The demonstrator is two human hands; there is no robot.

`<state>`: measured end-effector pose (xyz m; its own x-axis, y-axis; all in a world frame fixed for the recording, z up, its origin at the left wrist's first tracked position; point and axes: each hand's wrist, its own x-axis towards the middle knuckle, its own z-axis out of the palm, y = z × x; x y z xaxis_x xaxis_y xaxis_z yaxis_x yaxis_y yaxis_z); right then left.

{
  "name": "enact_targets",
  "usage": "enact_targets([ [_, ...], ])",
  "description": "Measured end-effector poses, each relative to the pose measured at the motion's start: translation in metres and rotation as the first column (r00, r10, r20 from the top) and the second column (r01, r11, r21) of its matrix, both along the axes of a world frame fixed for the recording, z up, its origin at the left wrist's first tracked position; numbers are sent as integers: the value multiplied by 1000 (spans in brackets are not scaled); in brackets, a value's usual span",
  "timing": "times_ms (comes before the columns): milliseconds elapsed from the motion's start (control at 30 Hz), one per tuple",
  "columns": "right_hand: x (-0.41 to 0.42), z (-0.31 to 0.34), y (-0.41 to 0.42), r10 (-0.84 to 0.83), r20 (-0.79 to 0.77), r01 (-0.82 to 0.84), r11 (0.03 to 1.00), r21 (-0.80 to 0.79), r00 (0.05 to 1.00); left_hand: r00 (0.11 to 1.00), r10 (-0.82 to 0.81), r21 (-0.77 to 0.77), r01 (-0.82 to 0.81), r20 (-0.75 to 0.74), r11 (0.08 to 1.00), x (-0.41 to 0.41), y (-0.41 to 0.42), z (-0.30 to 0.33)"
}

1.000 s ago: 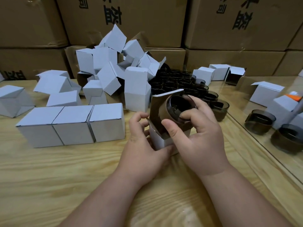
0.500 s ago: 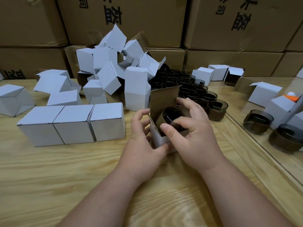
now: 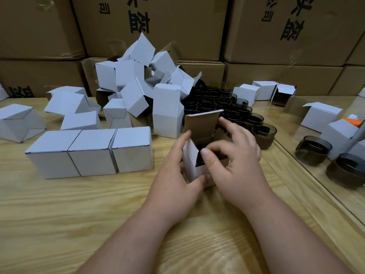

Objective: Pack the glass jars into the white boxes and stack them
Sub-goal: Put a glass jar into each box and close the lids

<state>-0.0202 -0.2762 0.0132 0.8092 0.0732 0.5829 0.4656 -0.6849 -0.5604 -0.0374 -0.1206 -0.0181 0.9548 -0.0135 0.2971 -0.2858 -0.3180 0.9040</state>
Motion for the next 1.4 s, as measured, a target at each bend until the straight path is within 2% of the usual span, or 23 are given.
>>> enact_targets([
  [67, -1, 0, 0, 17, 39, -27, 963, 267, 999, 1000, -3, 41, 3, 4, 999, 0, 0, 1],
  [133, 0, 0, -1, 56, -12, -40, 838, 545, 998, 1000, 2, 96, -2, 6, 995, 0, 0, 1],
  [200, 3, 0, -1, 124, -116, -5, 704, 710, 985, 1000, 11, 113, -10, -2, 994, 0, 0, -1],
  [233, 5, -1, -1, 154, -176, 27, 672, 740, 972, 1000, 12, 109, -12, -2, 994, 0, 0, -2],
  [333, 10, -2, -1, 239, -305, 73, 665, 743, 922, 1000, 17, 72, -17, 2, 997, 0, 0, -2],
  [467, 13, -5, -1, 291, -333, 42, 694, 719, 897, 999, 45, -7, -45, 15, 999, -1, -1, 0],
  [667, 13, -6, -3, 354, -269, -43, 670, 741, 896, 995, 76, -18, -75, 57, 997, -5, -2, 3],
  [867, 16, -11, -4, 347, -182, -111, 677, 728, 920, 995, 54, -13, -53, 83, 998, -5, -1, 6],
  [1000, 15, -11, -4, 429, -136, -172, 605, 777, 893, 996, 45, -48, -41, 74, 998, -5, -2, 9],
  [1100, 12, -9, -5, 480, -102, -214, 559, 801, 871, 998, 57, -97, -56, 9, 994, -6, -3, 9],
  [1167, 10, -9, -4, 475, -91, -231, 575, 785, 875, 998, 68, -128, -69, -13, 989, -7, -3, 8],
  [1300, 10, -10, -3, 397, -99, -220, 680, 699, 913, 998, 52, -182, -45, 34, 982, -6, -2, 7],
  [1400, 11, -11, -4, 382, -97, -221, 701, 678, 919, 999, 23, -183, -14, 49, 983, -6, -2, 9],
])
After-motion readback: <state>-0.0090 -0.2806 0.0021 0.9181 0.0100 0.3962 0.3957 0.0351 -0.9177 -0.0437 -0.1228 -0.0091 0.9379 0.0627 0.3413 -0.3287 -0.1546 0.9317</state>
